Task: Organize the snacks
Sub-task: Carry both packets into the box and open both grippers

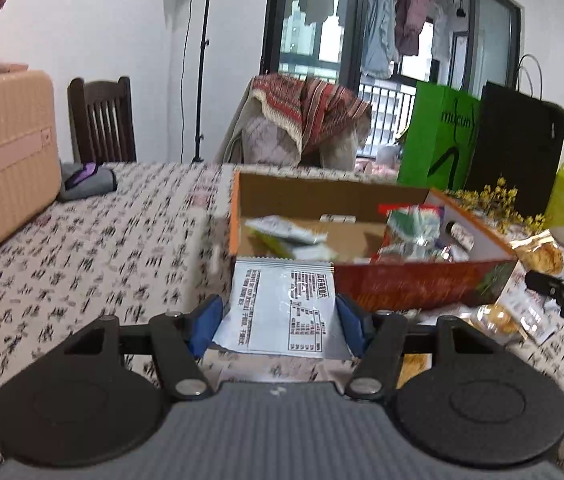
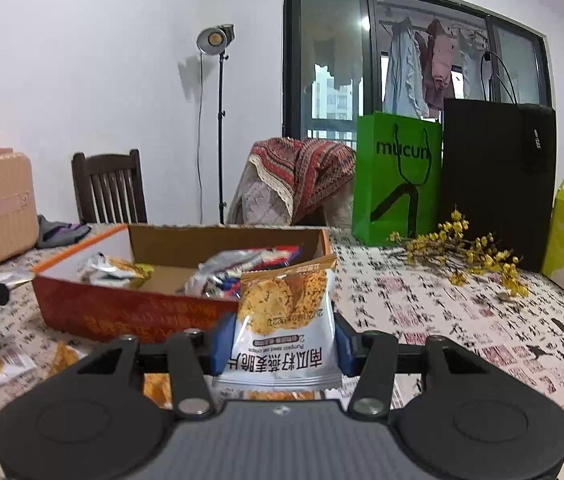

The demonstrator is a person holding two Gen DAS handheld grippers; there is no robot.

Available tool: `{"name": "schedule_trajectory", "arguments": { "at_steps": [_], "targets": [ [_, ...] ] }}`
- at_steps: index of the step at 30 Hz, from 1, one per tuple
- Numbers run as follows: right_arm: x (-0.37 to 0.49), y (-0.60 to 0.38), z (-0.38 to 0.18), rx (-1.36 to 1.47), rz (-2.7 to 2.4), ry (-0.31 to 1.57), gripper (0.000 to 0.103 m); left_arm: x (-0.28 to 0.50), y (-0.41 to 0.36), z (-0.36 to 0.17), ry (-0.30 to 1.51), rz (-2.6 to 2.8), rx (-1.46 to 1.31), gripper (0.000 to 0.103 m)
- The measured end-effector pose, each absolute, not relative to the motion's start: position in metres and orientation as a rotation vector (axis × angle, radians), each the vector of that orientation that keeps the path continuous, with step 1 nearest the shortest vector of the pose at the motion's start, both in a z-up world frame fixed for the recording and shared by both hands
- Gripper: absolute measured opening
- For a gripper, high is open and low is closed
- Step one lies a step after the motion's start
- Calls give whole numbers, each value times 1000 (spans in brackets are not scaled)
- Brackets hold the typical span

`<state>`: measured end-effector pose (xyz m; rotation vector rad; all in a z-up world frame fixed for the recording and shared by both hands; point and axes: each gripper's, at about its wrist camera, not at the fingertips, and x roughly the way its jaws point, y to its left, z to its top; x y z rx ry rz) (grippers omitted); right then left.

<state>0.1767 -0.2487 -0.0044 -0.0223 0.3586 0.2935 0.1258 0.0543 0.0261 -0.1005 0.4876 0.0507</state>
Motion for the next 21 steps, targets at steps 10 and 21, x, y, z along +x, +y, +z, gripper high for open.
{"name": "schedule_trajectory", "arguments": {
  "at_steps": [10, 21],
  "targets": [
    [198, -232, 34, -6, 323, 321, 49, 155, 28, 53, 412, 18, -101, 63],
    [270, -204, 51, 53, 309, 371, 49, 222, 17, 66, 400, 75, -128, 64]
  ]
}}
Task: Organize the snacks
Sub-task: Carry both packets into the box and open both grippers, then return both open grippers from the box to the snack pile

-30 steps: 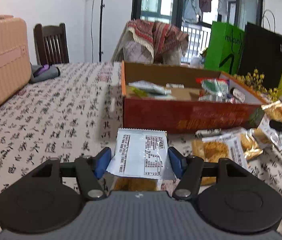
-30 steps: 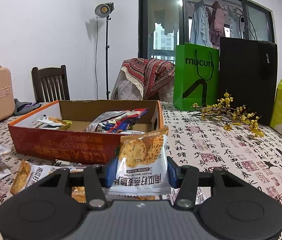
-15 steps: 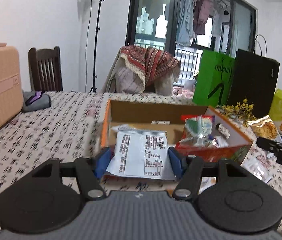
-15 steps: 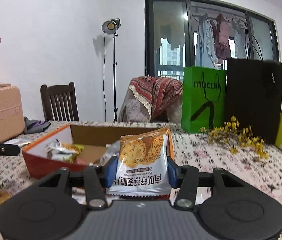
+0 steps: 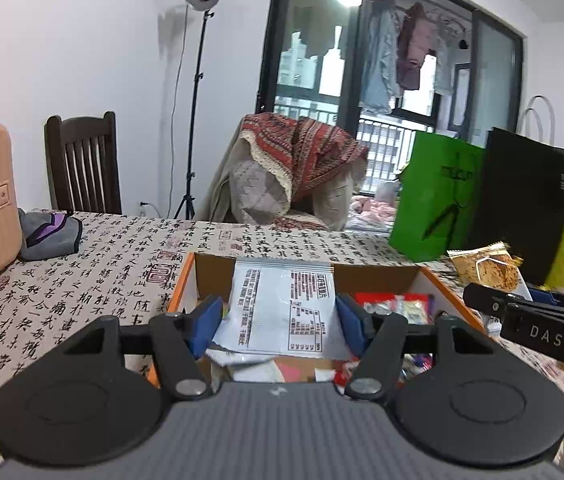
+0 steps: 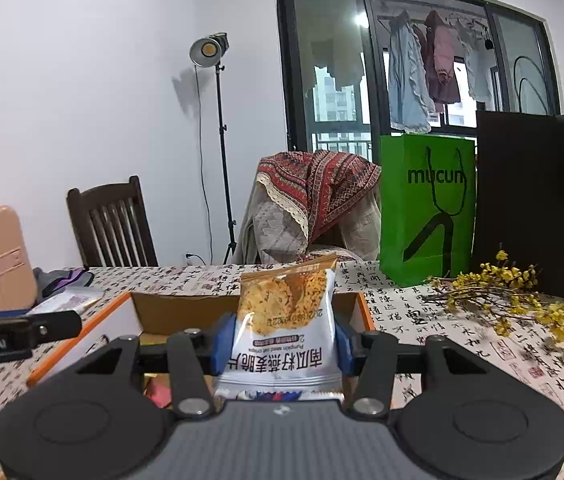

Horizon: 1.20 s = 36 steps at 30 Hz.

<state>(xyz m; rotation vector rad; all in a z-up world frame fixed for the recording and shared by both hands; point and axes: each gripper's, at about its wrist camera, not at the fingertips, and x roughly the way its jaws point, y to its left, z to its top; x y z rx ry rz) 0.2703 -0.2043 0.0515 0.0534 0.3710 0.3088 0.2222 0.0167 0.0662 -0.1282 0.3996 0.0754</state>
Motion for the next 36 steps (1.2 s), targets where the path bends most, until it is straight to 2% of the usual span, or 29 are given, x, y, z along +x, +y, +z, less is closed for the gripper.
{"name": "schedule_trajectory", "arguments": {
  "at_steps": [7, 14, 16, 18, 19, 20, 22, 25, 36],
  "targets": [
    [296, -203, 22, 106, 297, 346, 49, 258, 29, 38, 397, 159, -153, 64],
    [308, -192, -1, 55, 324, 420, 49, 264, 24, 19, 407, 161, -96, 64],
    [307, -191, -3, 52, 327, 424, 50, 263, 23, 17, 395, 170, -86, 69],
    [307, -191, -4, 56, 328, 427, 51, 263, 25, 16, 391, 177, -101, 87],
    [307, -191, -4, 56, 328, 429, 60, 261, 28, 16, 385, 182, -117, 92],
    [308, -192, -5, 61, 332, 437, 77, 260, 30, 16, 376, 187, -131, 102],
    [307, -195, -5, 79, 342, 433, 99, 256, 35, 17, 355, 201, -157, 103],
    [303, -197, -2, 84, 343, 411, 103, 256, 41, 19, 364, 206, -198, 103],
    [298, -198, 4, 81, 336, 385, 103, 252, 44, 22, 380, 206, -222, 103]
  ]
}}
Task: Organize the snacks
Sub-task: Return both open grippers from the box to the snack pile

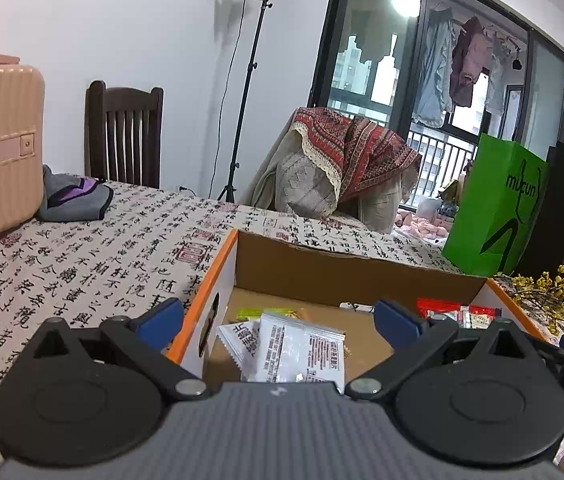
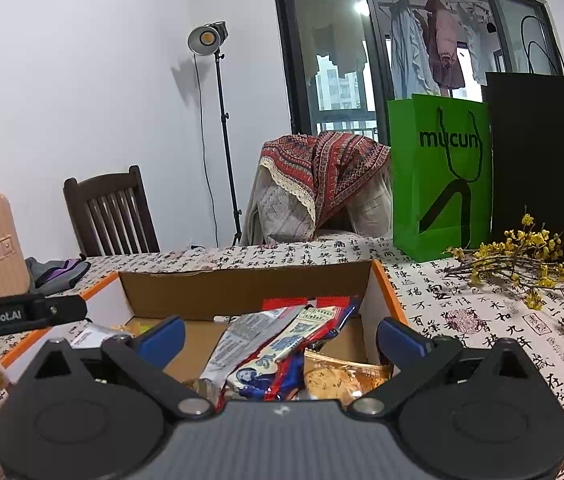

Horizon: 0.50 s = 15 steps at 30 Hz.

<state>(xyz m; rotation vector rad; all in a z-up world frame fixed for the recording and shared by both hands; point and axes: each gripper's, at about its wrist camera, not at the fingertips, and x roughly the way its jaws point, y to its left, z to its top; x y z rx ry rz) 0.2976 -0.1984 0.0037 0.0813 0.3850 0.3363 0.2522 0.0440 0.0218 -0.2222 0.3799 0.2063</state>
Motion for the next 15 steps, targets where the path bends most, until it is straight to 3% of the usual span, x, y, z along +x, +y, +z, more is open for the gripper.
{"name": "schedule_trajectory", "arguments": {
  "at_steps": [15],
  "targets": [
    [253, -208, 46, 77, 342, 364, 103, 204, 29, 67, 349, 141, -169, 103]
  ]
}}
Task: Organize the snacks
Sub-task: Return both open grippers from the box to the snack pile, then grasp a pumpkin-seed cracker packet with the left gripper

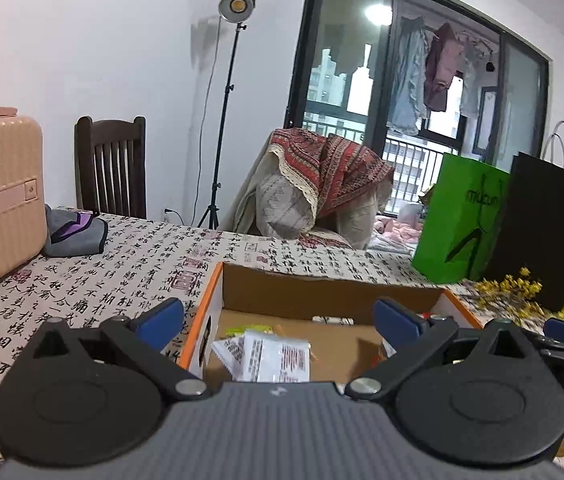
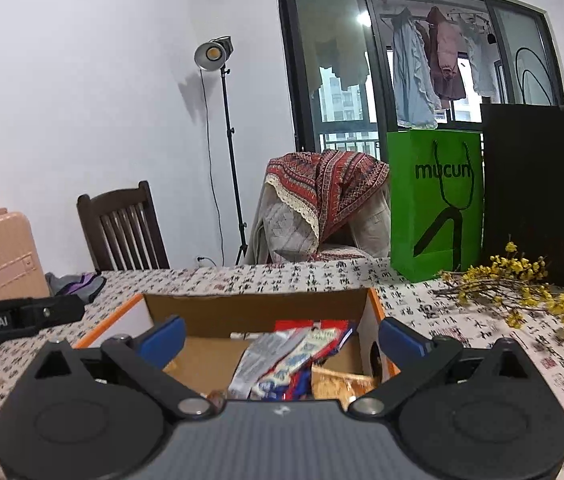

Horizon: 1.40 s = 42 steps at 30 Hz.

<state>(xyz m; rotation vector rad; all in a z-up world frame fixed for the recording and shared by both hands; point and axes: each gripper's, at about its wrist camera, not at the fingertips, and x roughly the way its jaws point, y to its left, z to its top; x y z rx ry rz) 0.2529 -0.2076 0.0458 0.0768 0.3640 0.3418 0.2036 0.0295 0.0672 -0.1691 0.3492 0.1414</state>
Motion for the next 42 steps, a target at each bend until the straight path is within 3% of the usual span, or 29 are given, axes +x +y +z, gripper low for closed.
{"name": "schedule_trajectory", "arguments": {
  "at_steps": [23, 42],
  "targets": [
    [142, -235, -8, 60, 369, 517, 103, 104, 57, 18, 533, 134, -114, 103],
    [133, -253, -28, 92, 331, 570, 103, 119, 68, -35, 766, 148, -60, 103]
  ]
}}
